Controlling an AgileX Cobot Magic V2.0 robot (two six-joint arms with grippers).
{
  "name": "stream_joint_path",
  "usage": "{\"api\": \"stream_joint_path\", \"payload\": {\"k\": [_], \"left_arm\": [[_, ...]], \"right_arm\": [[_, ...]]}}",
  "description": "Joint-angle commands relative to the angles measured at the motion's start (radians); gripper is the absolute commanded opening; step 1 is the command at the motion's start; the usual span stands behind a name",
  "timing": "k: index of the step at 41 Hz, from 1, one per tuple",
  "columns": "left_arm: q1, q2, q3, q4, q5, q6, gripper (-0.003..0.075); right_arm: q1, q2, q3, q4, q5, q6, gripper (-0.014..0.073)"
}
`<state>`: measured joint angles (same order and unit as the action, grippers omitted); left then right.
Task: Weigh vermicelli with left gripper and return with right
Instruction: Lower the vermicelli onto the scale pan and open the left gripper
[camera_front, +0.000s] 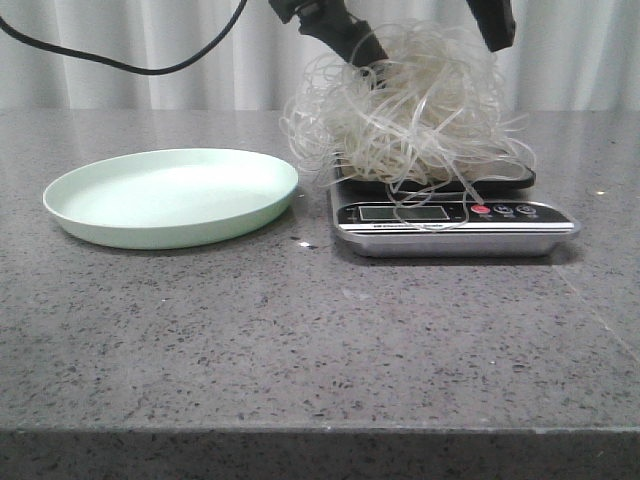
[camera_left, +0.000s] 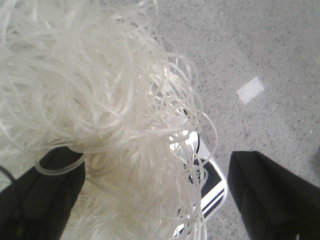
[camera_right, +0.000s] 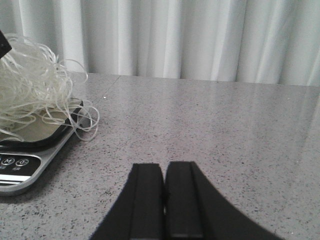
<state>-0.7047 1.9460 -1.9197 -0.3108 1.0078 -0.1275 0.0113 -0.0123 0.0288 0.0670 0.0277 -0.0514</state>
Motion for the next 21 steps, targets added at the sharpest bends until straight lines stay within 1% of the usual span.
{"api": "stream_joint_path", "payload": {"k": [1, 8, 17, 19, 21], "left_arm": [[-0.004, -0.086, -0.034, 0.019, 0.007, -0.005, 0.0634], [-0.004, -0.127, -0.034, 0.129, 0.072, -0.013, 0.0631], [-0.004, -0.185, -0.068, 0.228, 0.092, -0.025, 0.063], [-0.004, -0.199, -0.086, 0.235, 0.092, -0.025, 0.0622], [-0.004, -0.214, -0.102, 0.235, 0.092, -0.025, 0.0597]], "right_arm": [[-0.004, -0.014, -0.009, 0.003, -0.076, 0.0, 0.015], [-0.004, -0.014, -0.009, 0.003, -0.076, 0.0, 0.015], [-0.004, -0.014, -0.009, 0.003, -0.076, 0.0, 0.015], [-0.004, -0.014, -0.009, 0.003, -0.076, 0.0, 0.015], [-0.004, -0.014, -0.009, 0.003, -0.076, 0.0, 0.015]]}}
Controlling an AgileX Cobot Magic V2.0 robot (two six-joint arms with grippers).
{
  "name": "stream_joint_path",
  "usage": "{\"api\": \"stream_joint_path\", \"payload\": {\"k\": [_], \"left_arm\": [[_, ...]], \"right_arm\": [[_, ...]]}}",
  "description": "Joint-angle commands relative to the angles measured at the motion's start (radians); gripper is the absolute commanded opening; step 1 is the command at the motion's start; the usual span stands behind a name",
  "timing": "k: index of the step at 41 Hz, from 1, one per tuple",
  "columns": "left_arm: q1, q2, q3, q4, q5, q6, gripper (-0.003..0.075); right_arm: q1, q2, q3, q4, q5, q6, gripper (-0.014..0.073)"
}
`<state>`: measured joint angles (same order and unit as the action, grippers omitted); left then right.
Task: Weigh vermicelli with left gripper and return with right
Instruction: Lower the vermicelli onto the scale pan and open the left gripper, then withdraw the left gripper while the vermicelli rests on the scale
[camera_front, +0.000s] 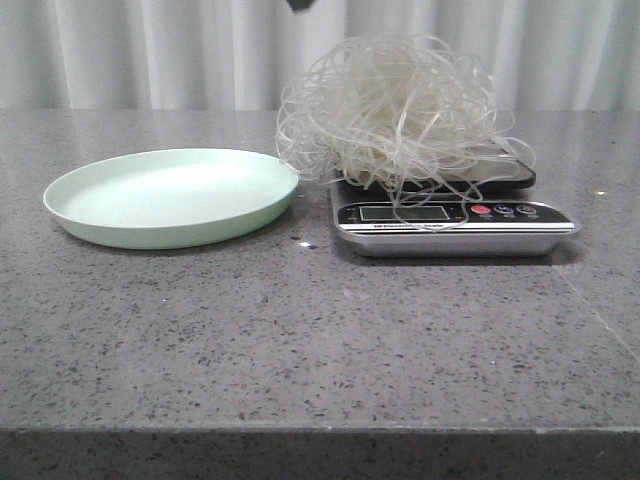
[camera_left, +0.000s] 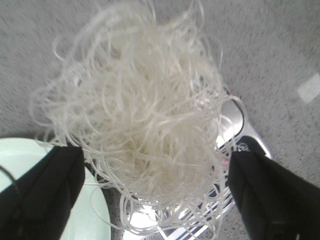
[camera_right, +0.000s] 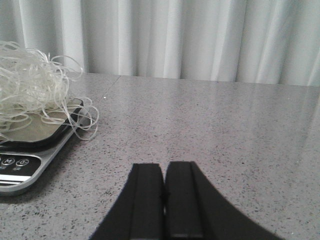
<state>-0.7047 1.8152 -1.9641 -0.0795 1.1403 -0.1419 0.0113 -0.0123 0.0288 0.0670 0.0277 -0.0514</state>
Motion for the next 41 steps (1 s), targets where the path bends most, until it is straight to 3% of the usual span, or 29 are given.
{"api": "stream_joint_path", "payload": {"k": [1, 5, 14, 20, 26, 41], "left_arm": [[-0.004, -0.089, -0.066, 0.008, -0.04, -0.011, 0.0583], [-0.004, -0.135, -0.08, 0.061, -0.037, -0.011, 0.0506], [-0.004, -0.238, -0.08, 0.336, 0.056, -0.024, 0.0287], [-0.004, -0.323, -0.029, 0.451, 0.037, -0.026, 0.0136], [0.008, -0.455, 0.157, 0.53, -0.048, -0.1, 0.0144], [0.152, -0.94, 0.856, 0.53, -0.426, -0.206, 0.0144]], "right_arm": [[-0.004, -0.014, -0.009, 0.003, -0.076, 0.0, 0.015], [-0.004, -0.014, -0.009, 0.003, -0.077, 0.0, 0.015], [-0.004, -0.014, -0.009, 0.003, -0.076, 0.0, 0.015], [-0.004, -0.014, -0.009, 0.003, -0.076, 0.0, 0.015], [-0.004, -0.014, -0.009, 0.003, -0.085, 0.0, 0.015], [-0.004, -0.014, -0.01, 0.006, -0.145, 0.0, 0.015]]}}
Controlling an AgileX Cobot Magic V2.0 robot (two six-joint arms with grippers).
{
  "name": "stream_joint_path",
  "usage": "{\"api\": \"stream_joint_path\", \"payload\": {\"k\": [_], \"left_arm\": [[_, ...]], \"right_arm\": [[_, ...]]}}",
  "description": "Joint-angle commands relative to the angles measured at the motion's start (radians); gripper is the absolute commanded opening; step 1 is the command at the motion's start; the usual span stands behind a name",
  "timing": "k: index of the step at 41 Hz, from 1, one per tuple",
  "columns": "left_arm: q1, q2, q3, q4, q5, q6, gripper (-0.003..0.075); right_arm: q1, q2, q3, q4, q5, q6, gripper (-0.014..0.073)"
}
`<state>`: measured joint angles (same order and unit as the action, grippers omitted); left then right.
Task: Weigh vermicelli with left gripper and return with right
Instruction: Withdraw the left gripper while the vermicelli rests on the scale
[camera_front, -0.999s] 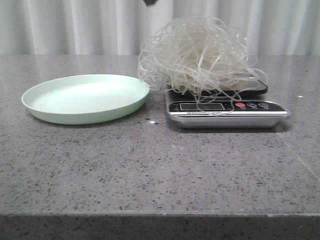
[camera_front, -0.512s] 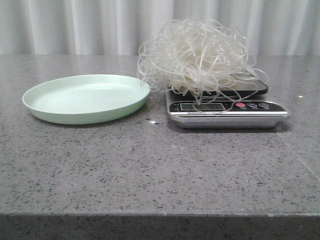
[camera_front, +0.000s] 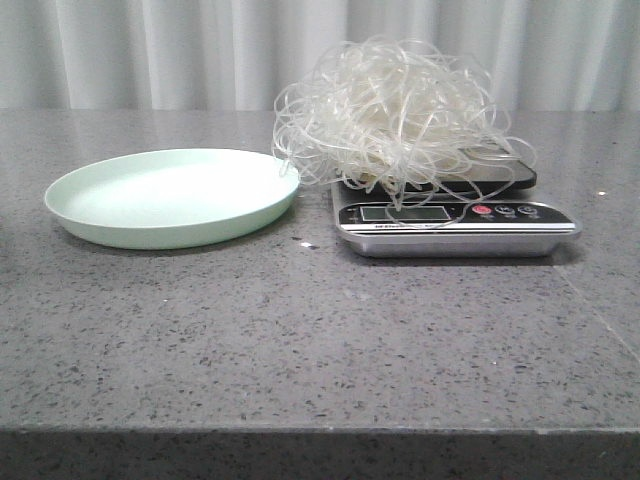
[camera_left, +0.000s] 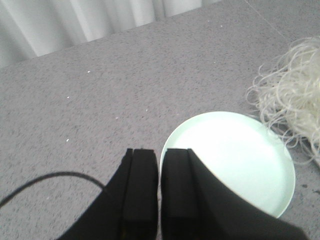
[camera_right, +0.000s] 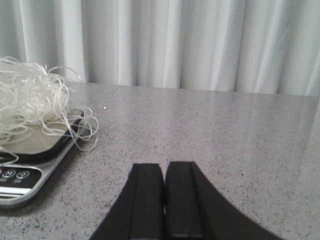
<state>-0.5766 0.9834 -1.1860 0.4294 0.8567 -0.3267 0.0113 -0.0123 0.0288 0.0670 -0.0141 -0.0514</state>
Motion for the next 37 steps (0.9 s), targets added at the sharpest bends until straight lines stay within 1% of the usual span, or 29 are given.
{"api": "stream_joint_path", "payload": {"k": [1, 6, 8, 13, 20, 27, 29, 30, 35, 37], "left_arm": [[0.035, -0.143, 0.126, 0.021, -0.165, -0.022, 0.0144], [0.062, -0.287, 0.266, 0.026, -0.252, -0.022, 0.0144], [0.066, -0.33, 0.302, 0.026, -0.265, -0.022, 0.0144], [0.066, -0.395, 0.372, 0.028, -0.265, -0.022, 0.0144], [0.066, -0.413, 0.399, 0.034, -0.253, -0.022, 0.0144], [0.066, -0.413, 0.399, 0.051, -0.257, -0.022, 0.0144], [0.066, -0.413, 0.399, 0.052, -0.257, -0.022, 0.0144], [0.066, -0.413, 0.399, 0.052, -0.257, -0.022, 0.0144], [0.066, -0.413, 0.399, 0.053, -0.254, -0.022, 0.0144], [0.066, -0.413, 0.399, 0.053, -0.254, -0.022, 0.0144]], "right_arm": [[-0.004, -0.014, -0.01, 0.014, -0.106, 0.0, 0.015], [-0.004, -0.014, -0.02, 0.103, -0.12, 0.0, 0.015], [-0.004, -0.014, -0.033, 0.127, -0.117, 0.0, 0.015], [-0.004, -0.012, -0.111, 0.132, -0.089, 0.0, 0.015], [-0.004, 0.065, -0.29, 0.131, -0.005, 0.0, 0.015], [-0.004, 0.248, -0.489, 0.131, 0.096, 0.0, 0.0155], [-0.004, 0.307, -0.542, 0.131, 0.121, 0.0, 0.0176], [-0.004, 0.339, -0.572, 0.131, 0.137, 0.0, 0.0202], [0.012, 0.467, -0.674, 0.131, 0.154, 0.0, 0.0375], [0.023, 0.515, -0.716, 0.131, 0.161, 0.0, 0.0423]]}}
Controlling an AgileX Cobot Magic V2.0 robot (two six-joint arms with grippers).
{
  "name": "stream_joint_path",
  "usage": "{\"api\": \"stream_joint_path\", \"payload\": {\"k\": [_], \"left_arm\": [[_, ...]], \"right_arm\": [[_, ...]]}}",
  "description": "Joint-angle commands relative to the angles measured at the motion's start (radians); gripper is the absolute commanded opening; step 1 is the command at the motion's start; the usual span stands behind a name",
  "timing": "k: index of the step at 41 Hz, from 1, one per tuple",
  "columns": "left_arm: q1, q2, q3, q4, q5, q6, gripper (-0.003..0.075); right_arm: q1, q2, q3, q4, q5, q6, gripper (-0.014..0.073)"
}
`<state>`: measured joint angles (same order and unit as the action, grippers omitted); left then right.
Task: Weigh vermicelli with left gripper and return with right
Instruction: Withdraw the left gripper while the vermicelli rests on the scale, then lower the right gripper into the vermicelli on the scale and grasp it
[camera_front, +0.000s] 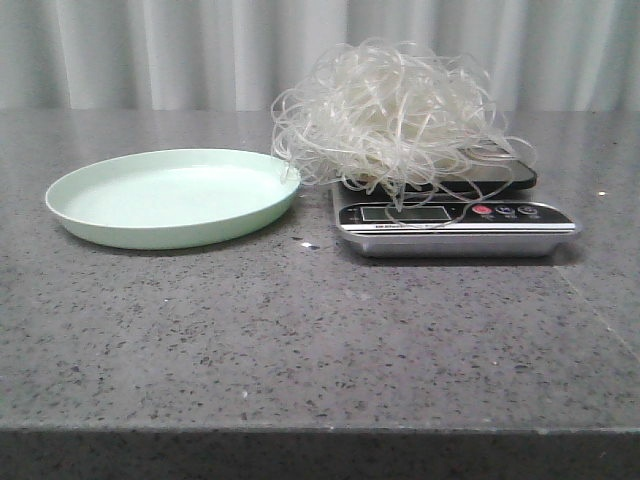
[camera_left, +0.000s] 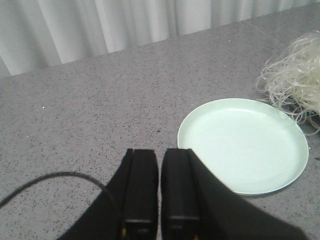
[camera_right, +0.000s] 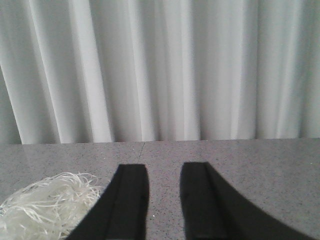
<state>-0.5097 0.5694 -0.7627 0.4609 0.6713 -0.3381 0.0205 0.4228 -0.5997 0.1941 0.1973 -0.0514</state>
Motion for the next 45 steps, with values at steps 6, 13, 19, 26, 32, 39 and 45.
{"api": "stream_joint_path", "payload": {"k": [6, 13, 19, 26, 32, 39, 45], "left_arm": [[0.0, 0.001, -0.024, 0.023, -0.068, -0.01, 0.0144], [0.0, 0.001, -0.024, 0.023, -0.068, -0.01, 0.0144], [0.0, 0.001, -0.024, 0.023, -0.068, -0.01, 0.0144], [0.0, 0.001, -0.024, 0.023, -0.068, -0.01, 0.0144], [0.0, 0.001, -0.024, 0.023, -0.064, -0.01, 0.0144], [0.0, 0.001, -0.024, 0.023, -0.064, -0.01, 0.0144], [0.0, 0.001, -0.024, 0.007, -0.046, -0.01, 0.0144]], "right_arm": [[0.068, 0.24, -0.212, 0.003, 0.045, 0.0, 0.0449], [0.185, 0.427, -0.389, 0.003, 0.198, -0.059, 0.0449], [0.296, 0.581, -0.549, 0.003, 0.333, -0.14, 0.0449], [0.387, 0.76, -0.705, 0.003, 0.482, -0.208, 0.0468], [0.444, 0.893, -0.816, 0.004, 0.577, -0.228, 0.0479], [0.499, 1.013, -0.869, 0.004, 0.616, -0.228, 0.0479], [0.531, 1.093, -0.876, 0.004, 0.641, -0.228, 0.0479]]}}
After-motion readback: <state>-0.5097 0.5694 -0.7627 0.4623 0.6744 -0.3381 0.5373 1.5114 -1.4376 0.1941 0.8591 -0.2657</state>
